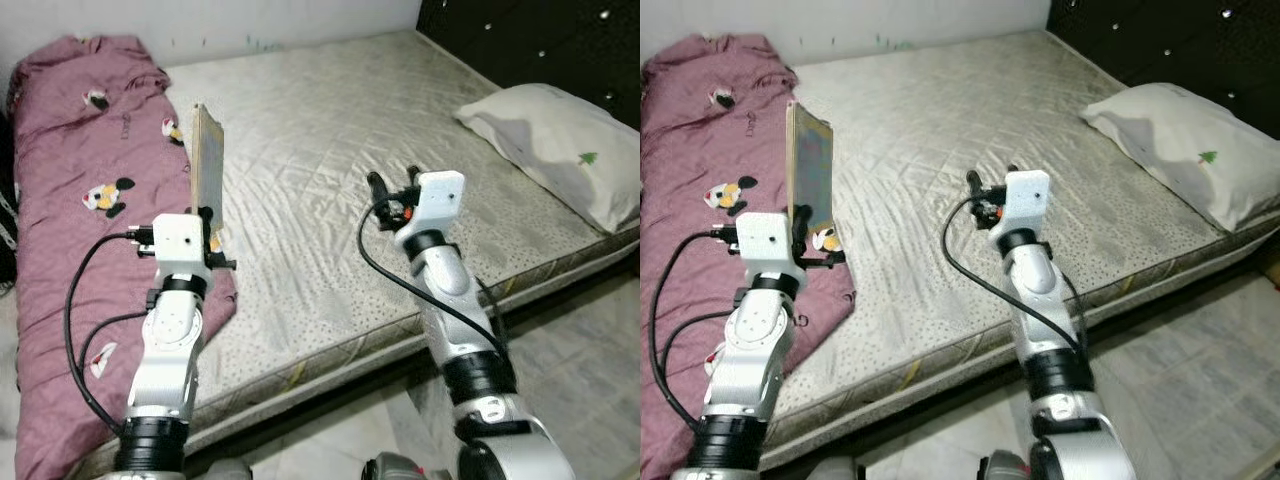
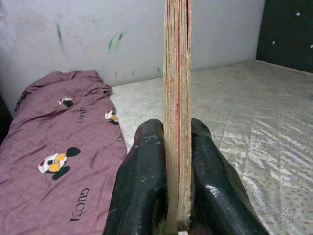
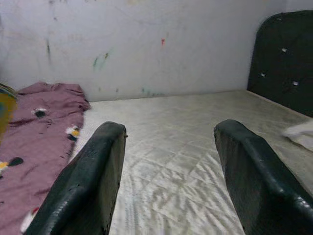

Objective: Clean up the room

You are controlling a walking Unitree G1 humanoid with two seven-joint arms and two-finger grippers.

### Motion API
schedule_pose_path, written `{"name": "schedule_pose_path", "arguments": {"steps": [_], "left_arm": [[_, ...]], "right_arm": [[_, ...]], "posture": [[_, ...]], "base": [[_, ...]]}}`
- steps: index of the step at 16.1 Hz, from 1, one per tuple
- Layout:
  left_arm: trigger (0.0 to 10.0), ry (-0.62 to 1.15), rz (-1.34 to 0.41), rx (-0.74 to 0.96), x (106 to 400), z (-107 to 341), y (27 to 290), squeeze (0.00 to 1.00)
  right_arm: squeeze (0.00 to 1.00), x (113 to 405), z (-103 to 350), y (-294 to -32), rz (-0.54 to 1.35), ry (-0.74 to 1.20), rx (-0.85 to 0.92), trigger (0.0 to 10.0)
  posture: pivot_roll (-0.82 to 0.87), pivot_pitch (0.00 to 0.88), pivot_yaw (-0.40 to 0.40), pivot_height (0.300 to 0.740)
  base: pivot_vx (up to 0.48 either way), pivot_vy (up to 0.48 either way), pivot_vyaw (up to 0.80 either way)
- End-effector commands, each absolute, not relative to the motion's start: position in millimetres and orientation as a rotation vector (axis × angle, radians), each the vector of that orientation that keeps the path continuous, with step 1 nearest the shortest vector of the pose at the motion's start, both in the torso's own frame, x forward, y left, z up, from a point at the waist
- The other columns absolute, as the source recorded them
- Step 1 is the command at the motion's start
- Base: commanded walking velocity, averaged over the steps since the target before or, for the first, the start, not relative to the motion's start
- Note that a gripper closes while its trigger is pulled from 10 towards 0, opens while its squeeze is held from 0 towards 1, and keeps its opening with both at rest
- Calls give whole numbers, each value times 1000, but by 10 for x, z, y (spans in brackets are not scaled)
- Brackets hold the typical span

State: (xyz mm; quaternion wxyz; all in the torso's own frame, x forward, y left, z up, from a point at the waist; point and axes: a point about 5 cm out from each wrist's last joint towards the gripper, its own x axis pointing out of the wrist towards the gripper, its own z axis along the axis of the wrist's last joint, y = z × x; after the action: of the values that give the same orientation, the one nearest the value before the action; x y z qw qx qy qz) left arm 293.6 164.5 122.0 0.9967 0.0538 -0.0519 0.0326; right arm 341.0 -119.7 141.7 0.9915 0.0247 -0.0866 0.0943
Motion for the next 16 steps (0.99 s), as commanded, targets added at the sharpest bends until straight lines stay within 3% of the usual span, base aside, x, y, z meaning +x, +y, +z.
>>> {"name": "schedule_pose_path", "arguments": {"steps": [1, 16], "left_arm": [[10000, -138, 80, 110, 2917, 1295, 1693, 0], [10000, -133, 9, 130, 2846, 1264, 1625, 0]], "right_arm": [[0, 3390, 1404, -1196, 198, -173, 27, 10000], [0, 3302, 1284, -1233, 164, -134, 26, 10000]], "posture": [[-7, 0, -2, 740], [-2, 0, -17, 740]], "base": [[0, 0, 0], [0, 0, 692]]}}
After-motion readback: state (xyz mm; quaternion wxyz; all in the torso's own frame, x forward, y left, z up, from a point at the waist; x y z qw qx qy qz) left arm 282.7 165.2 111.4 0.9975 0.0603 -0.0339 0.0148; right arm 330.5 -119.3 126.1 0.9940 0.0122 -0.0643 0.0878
